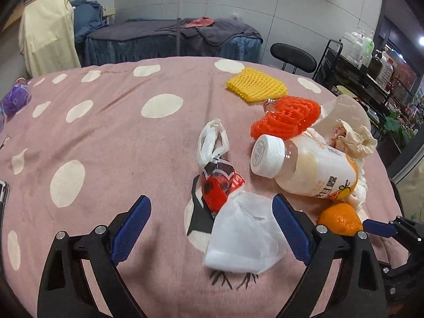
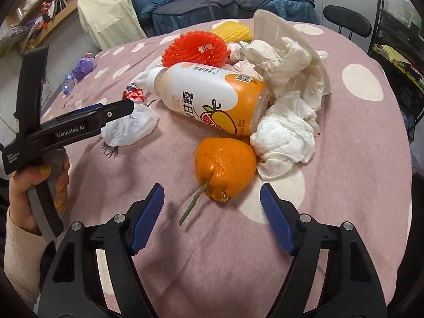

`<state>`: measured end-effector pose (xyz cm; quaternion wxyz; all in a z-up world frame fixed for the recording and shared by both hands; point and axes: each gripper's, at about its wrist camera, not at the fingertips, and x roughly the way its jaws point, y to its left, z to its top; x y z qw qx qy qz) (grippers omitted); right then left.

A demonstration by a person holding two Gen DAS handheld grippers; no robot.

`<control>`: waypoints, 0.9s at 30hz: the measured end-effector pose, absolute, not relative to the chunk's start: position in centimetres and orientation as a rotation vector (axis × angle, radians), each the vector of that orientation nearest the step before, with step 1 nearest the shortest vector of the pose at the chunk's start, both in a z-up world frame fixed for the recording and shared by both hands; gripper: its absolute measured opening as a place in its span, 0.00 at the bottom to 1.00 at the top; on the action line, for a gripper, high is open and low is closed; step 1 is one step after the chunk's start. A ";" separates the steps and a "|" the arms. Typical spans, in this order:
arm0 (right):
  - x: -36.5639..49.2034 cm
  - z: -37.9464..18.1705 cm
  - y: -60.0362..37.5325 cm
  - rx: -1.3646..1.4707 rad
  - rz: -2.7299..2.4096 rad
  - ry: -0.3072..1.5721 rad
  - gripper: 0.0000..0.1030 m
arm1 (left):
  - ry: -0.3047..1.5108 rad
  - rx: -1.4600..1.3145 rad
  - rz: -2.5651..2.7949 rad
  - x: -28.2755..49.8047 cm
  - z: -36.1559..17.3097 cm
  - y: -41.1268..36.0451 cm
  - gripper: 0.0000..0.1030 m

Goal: Collect trash
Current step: 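Grasp the red item in white plastic bag with left tool while right tool grasps the orange, then drop the orange into the bin with right tool while left tool carries the bagged item over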

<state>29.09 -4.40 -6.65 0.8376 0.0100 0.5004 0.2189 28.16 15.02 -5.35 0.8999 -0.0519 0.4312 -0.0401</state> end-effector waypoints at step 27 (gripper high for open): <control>23.6 -4.4 -7.6 0.045 0.490 0.961 0.42 | 0.719 0.003 -0.122 20.6 -1.1 11.8 0.24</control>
